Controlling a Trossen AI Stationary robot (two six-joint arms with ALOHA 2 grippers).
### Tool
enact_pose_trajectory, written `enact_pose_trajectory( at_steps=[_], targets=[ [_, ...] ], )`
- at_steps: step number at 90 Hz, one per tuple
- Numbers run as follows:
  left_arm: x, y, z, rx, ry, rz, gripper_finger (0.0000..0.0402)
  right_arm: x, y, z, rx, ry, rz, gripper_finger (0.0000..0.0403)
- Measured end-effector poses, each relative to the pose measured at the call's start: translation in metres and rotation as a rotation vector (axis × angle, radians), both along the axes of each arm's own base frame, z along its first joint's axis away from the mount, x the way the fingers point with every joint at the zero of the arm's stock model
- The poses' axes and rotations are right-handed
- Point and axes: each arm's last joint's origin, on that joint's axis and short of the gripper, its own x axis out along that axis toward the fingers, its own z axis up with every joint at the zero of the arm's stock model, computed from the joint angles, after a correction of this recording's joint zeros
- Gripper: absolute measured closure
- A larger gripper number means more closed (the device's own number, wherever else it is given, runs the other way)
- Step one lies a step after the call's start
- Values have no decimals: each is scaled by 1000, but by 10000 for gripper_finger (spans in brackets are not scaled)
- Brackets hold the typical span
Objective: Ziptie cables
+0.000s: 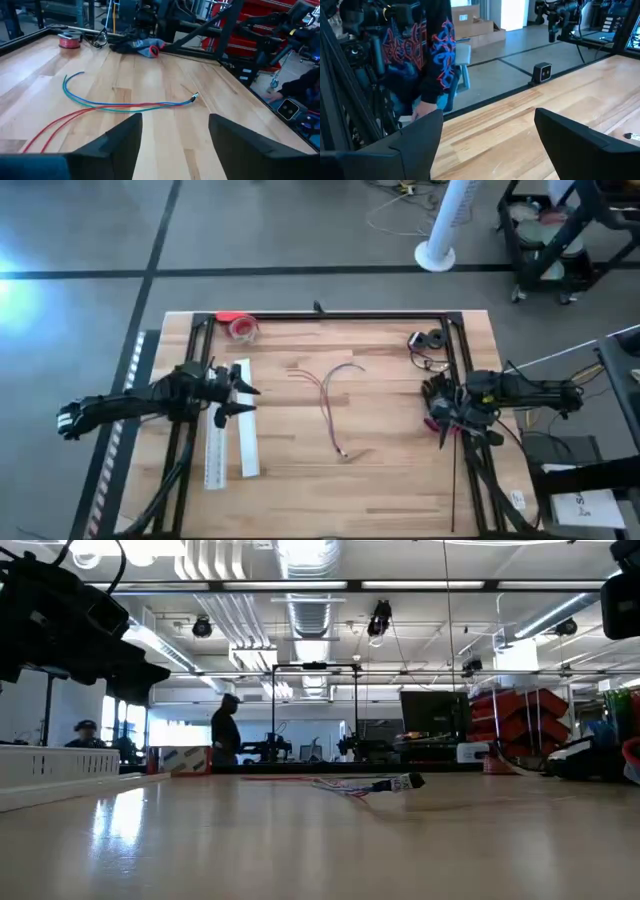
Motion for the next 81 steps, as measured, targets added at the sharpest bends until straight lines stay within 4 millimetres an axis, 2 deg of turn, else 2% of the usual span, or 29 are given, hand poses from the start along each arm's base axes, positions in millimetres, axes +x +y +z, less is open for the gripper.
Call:
enact_pose_trajectory(
  at_steps=[61,81],
  targets=[
    [0,0,0,0,-1,1,184,0,0,0,0,-1,0,98],
    [0,0,0,0,0,0,184,1,0,3,-43,-129,11,92]
  ],
)
